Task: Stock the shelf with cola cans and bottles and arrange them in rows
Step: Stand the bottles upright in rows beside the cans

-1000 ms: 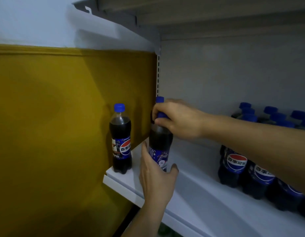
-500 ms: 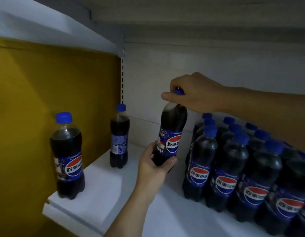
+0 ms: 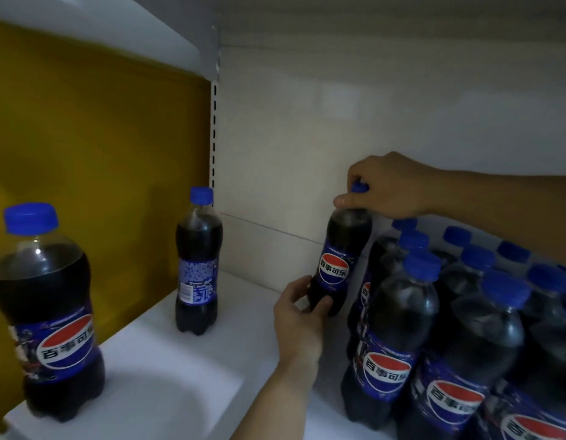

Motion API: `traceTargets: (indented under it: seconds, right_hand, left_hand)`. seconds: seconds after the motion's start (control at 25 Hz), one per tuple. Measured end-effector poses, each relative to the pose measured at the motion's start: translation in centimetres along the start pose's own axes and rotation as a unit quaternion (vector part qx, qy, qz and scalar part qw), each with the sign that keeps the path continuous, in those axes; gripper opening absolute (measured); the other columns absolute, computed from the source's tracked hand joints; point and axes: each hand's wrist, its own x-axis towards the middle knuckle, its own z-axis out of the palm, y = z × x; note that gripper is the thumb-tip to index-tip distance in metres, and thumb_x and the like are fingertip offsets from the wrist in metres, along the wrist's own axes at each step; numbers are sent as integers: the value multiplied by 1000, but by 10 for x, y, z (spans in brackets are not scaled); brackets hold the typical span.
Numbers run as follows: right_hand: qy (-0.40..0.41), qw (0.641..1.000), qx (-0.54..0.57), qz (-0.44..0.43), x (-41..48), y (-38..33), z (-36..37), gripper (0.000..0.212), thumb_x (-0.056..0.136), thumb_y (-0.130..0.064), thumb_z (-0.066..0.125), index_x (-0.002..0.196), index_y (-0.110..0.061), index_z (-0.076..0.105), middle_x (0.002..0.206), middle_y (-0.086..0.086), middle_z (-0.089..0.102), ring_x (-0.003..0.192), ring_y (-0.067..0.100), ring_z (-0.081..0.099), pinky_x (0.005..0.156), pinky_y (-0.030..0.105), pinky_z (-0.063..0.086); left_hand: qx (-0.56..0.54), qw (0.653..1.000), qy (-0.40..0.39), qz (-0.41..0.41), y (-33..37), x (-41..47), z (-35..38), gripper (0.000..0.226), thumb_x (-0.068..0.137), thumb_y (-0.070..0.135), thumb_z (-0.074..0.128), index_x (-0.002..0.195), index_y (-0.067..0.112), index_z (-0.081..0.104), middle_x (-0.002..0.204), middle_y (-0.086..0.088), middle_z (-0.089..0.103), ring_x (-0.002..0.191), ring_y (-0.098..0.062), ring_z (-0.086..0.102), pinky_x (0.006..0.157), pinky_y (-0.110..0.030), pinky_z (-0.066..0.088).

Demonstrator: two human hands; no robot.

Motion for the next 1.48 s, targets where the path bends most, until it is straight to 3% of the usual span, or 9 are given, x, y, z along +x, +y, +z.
traceTargets:
  seconds: [0.16,0.44,0.6,0.76,0.92,1.08,1.16,1.32,1.48]
  right_hand:
    - [-7,1000,-8,12,1,8,12,43,91,-59,58,94,-17,62,92,3,62,76,16,57,67,31,47]
    - [-35,999,-21,6,-6,5,21,40,88,-59,63,99,-20,65,97,1,63,87,20,60,83,41,55]
    - [-34,999,-31,11,-10,0,21,43,92,-58,60,108,-19,67,103,2,64,90,21,61,86,42,55]
    - [-38,997,-51,41,-13,-5,21,41,96,-56,53,112,-21,65,106,4,64,90,21,61,85,40,55]
    - [12,995,-66,74,-13,-14,19,46,98,-56,46,103,-15,66,96,5,65,81,20,61,77,37,54]
    - [108,991,-71,33,-11,-39,13,41,99,-51,46,102,-15,64,95,5,58,80,21,57,68,34,47]
    - [152,988,-40,-5,-13,-54,11,35,100,-47,49,102,-16,64,95,4,55,79,21,55,65,32,40]
    - [155,986,5,-60,-19,-74,6,28,98,-45,53,108,-21,64,103,2,57,88,18,56,72,32,43]
    - [120,985,75,-101,-18,-88,4,31,98,-43,55,123,-25,58,113,-1,59,81,3,52,72,25,43]
  left_hand:
    - [96,995,17,25,-6,-5,9,40,83,6,80,109,34,67,97,19,70,98,-12,71,95,-33,57]
    - [217,971,6,95,-13,-9,3,34,82,9,80,111,25,76,94,18,71,80,13,62,77,-2,48]
    - [247,963,15,108,-19,-5,3,34,80,10,81,112,22,77,103,9,77,85,5,66,72,3,42]
    - [268,955,9,123,-19,-3,0,36,80,14,83,115,21,76,105,5,78,93,-5,71,85,-16,54]
    - [288,952,-23,102,-1,-8,-13,65,84,24,81,142,20,54,126,-1,66,109,-13,65,90,-22,52]
    - [337,853,150,369,53,-17,-52,46,85,20,75,128,23,60,121,0,54,107,-7,48,86,-27,46]
    - [322,821,260,394,71,-15,-76,54,78,15,79,127,19,56,130,-8,51,117,-18,46,92,-41,46]
    - [281,889,289,219,69,9,-113,93,76,19,87,150,24,31,149,-8,43,137,-28,42,108,-57,42]
    - [211,950,190,128,51,20,-127,75,78,34,86,133,32,34,131,1,60,112,-24,65,84,-40,57]
